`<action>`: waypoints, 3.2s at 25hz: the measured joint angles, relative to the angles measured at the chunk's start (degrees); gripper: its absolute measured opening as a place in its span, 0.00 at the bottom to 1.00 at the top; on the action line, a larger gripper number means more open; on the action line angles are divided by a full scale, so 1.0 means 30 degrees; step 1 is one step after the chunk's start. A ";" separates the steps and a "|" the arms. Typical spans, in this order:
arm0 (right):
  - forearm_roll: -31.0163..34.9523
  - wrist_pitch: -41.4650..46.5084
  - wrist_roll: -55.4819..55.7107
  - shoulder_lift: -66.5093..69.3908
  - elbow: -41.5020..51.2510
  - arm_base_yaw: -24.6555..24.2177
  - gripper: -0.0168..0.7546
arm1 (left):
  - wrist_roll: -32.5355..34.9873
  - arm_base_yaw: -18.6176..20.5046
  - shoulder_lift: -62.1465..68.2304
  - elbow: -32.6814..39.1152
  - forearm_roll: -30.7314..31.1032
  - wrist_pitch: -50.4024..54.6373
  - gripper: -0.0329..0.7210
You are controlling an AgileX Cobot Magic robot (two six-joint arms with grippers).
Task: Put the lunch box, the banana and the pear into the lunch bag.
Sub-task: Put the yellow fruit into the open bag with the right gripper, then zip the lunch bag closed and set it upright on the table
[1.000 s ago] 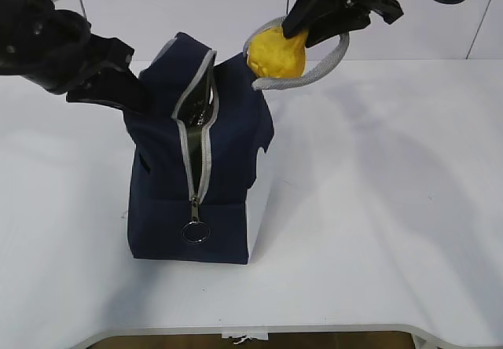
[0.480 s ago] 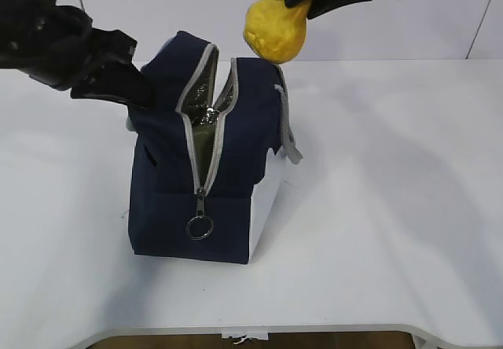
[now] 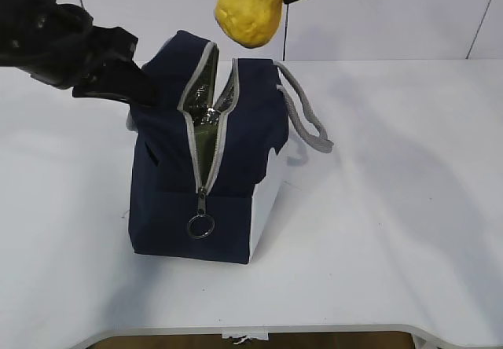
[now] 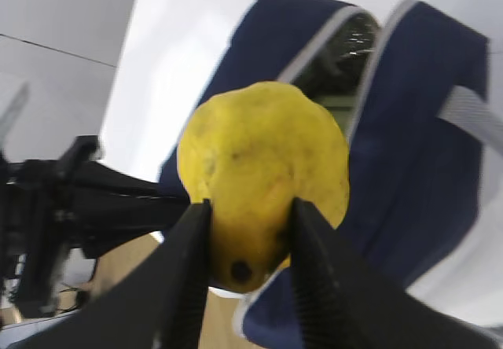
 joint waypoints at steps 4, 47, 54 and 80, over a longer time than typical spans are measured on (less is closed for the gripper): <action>0.0661 0.0000 -0.0333 0.0074 0.0000 0.0032 0.36 | 0.0000 0.0000 0.0000 0.0000 -0.0236 -0.0013 0.04; -0.7898 -0.0075 0.0806 0.2220 -0.1216 0.2658 0.74 | 0.0000 0.0000 0.0000 0.0000 -0.0604 0.0138 0.04; -0.8123 -0.0075 0.1378 0.2191 0.0103 0.2646 0.74 | 0.0000 0.0000 0.0000 0.0000 -0.0579 0.0138 0.04; -0.9567 0.0036 0.0894 0.2412 -0.0626 0.2646 0.07 | 0.4484 -0.0312 0.0000 0.0000 -0.4890 0.0187 0.04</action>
